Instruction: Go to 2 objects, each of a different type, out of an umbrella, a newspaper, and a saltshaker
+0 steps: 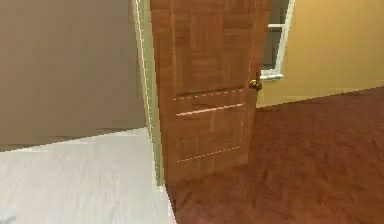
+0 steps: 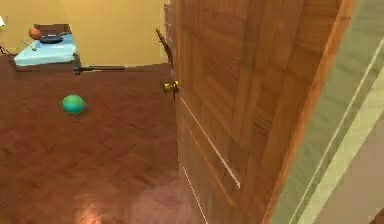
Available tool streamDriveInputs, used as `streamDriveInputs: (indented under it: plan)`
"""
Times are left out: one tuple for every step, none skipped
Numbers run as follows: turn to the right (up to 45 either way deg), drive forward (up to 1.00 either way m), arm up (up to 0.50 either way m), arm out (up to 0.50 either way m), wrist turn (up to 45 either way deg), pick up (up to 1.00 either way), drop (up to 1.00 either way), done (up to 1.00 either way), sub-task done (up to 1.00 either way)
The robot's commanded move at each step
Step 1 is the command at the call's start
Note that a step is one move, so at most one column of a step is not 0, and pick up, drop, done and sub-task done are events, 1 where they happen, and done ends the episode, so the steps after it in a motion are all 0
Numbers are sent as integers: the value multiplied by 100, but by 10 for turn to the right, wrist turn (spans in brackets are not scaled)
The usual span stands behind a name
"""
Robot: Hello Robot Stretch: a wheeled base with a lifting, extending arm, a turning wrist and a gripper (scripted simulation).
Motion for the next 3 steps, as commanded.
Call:
streamDriveInputs:
  plan:
    - [-450,0,0,0,0,0,0,0,0]
    - [-180,0,0,0,0,0,0,0,0]
    - [0,10,0,0,0,0,0,0,0]
